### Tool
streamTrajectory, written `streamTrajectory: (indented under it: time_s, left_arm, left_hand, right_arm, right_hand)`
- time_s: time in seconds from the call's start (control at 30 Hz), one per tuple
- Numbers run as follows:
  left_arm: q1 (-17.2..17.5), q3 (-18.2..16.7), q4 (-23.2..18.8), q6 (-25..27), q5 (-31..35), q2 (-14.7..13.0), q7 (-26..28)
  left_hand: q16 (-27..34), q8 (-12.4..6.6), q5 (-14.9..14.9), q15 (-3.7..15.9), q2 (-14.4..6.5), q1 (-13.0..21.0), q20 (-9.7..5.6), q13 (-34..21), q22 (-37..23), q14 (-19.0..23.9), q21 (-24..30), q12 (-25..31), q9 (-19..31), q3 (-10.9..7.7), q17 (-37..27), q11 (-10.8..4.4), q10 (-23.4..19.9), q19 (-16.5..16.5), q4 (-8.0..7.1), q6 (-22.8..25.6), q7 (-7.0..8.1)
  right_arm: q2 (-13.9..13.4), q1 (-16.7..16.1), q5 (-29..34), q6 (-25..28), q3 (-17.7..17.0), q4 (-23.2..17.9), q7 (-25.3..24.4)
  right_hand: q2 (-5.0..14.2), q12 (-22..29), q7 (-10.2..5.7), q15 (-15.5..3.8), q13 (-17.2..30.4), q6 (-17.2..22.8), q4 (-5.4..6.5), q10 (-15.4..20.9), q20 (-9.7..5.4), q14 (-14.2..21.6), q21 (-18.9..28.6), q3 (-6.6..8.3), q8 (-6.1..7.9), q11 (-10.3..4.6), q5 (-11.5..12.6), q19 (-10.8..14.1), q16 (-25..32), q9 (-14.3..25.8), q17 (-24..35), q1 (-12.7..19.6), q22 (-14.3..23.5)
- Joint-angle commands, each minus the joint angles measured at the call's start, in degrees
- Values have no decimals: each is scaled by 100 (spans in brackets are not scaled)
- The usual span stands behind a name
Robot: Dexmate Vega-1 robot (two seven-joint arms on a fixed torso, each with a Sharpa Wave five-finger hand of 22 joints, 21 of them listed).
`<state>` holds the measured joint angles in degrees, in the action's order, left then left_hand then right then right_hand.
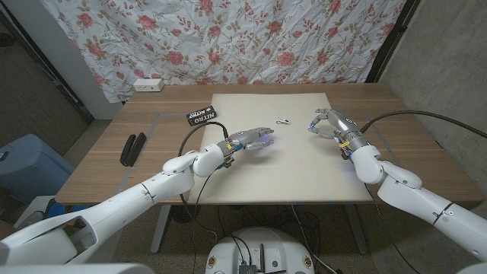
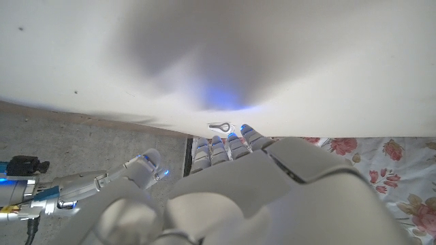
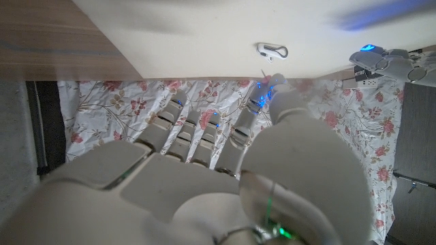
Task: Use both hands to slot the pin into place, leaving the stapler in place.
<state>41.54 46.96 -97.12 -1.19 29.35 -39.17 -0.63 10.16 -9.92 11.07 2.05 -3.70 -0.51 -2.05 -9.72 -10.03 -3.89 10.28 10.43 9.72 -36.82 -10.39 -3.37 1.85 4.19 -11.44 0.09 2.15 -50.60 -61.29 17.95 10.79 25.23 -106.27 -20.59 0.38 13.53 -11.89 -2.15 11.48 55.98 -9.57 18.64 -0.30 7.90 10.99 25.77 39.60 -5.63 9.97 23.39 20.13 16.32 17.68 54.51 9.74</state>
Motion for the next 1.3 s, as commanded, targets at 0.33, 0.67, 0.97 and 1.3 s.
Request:
streamTrajectory:
  time_s: [0.33, 0.67, 0.97, 1.3]
  left_arm:
    - [-102, 168, 175, -3, 336, 34, -336]
    - [-151, 209, 196, 17, 349, 20, -526]
    - [-189, 245, 248, -21, 289, 27, -692]
    - [-152, 250, 191, 54, 294, 8, -738]
  left_hand:
    - [48, -53, 27, 187, -712, -55, -604, -16, -15, -28, 51, 49, 18, 65, -17, -117, -75, 106, -14, 116, 82]
    - [52, -63, 22, 203, -686, -74, -626, -16, -21, -27, 51, 59, 18, 120, -18, -150, -109, 153, -24, 160, 89]
    - [86, -96, 20, 222, -668, -92, -635, -16, -30, 61, 74, 99, 16, 223, -17, -175, -255, 175, -33, 317, 51]
    - [105, -86, 21, 235, -658, -95, -634, -14, -32, 137, 89, 102, 15, 283, -15, -163, -301, 171, -31, 340, 14]
  right_arm:
    - [175, 51, -238, -93, 62, 83, -229]
    - [247, 139, -248, -75, 154, 143, -212]
    - [460, 244, -345, -221, 298, 313, -239]
    - [662, 318, -295, -249, 476, 415, -342]
  right_hand:
    - [37, -14, -47, -171, -2, 183, 13, 49, -66, 1, -4, -28, 16, 33, 38, -26, 19, -14, 23, 44, 12]
    - [38, -27, -36, -168, -3, 210, 11, 56, -69, -3, -2, -35, 2, 55, 42, -31, 16, -39, 22, 49, 10]
    - [37, -27, -28, -161, -3, 208, 8, 80, -71, -5, -1, -39, -15, 64, 45, -37, 14, -55, 21, 57, 9]
    - [36, -20, -28, -147, -3, 234, 6, 134, -48, 22, -2, -44, -27, 68, 49, -50, 23, -79, 19, 65, 8]
